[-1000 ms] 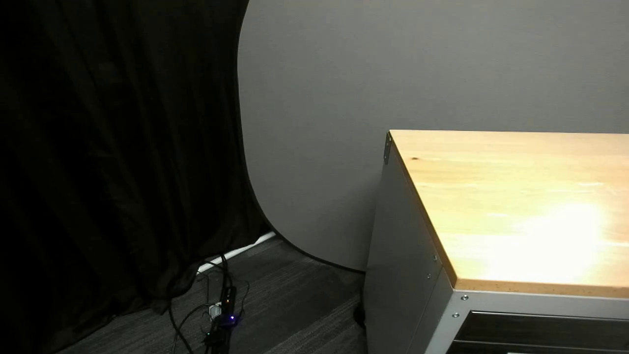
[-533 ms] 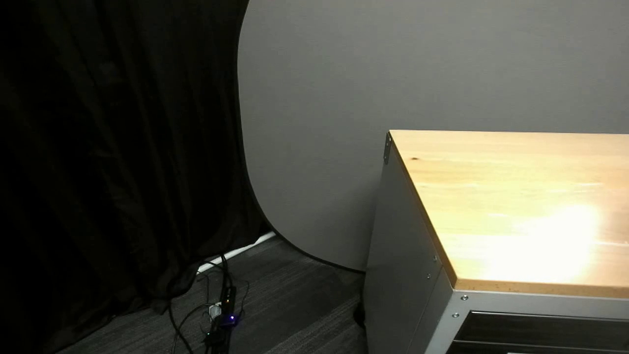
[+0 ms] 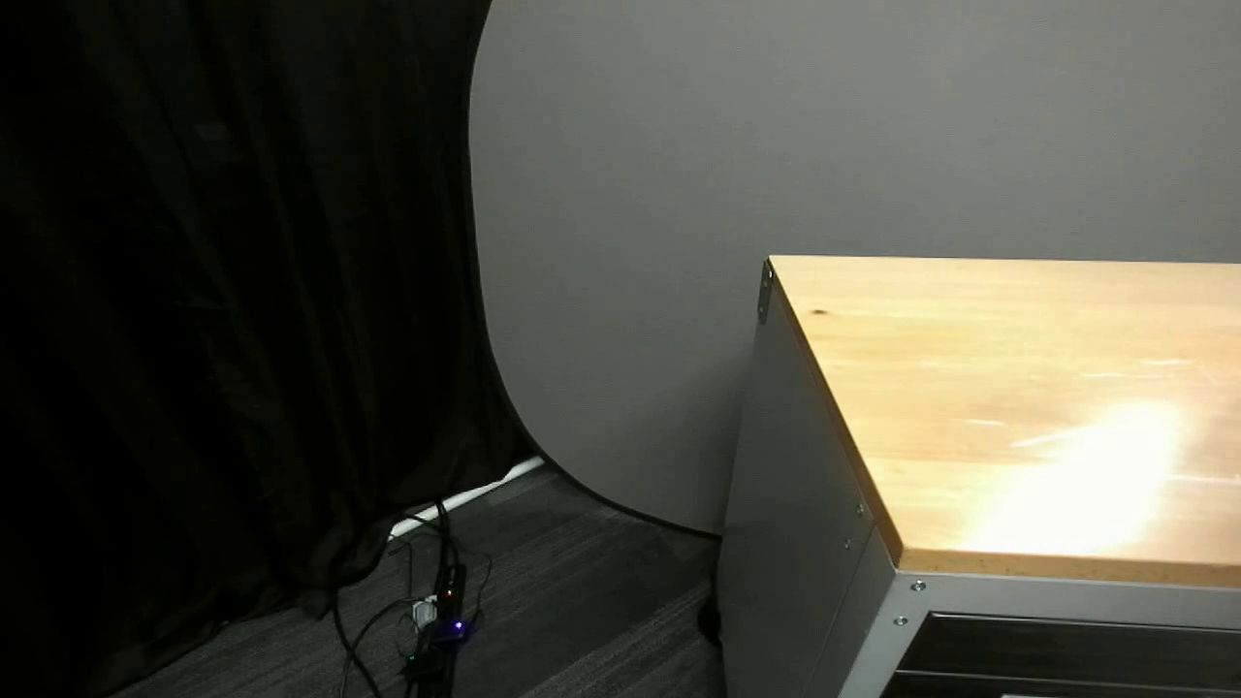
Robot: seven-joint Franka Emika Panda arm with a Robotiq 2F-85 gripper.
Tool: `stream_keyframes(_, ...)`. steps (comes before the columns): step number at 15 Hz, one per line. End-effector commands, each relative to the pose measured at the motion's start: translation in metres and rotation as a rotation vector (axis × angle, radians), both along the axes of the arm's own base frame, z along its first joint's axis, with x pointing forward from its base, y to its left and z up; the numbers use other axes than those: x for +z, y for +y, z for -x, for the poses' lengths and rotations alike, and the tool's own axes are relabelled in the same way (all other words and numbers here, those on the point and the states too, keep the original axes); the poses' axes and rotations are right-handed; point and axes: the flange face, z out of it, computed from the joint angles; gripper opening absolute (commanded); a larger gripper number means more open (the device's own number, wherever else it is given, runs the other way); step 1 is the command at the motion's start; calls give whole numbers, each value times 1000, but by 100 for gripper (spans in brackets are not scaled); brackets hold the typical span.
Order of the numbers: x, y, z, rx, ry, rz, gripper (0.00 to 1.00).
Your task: Put the screwdriver in the open drawer and then close the drawer
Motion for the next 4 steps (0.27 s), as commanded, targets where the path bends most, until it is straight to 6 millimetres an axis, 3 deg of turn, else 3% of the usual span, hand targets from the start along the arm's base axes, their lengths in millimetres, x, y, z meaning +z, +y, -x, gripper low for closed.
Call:
stream_keyframes(1, 3, 5, 0, 2, 0, 1, 100)
stream_keyframes(4, -3, 2, 1, -1, 12, 5, 100)
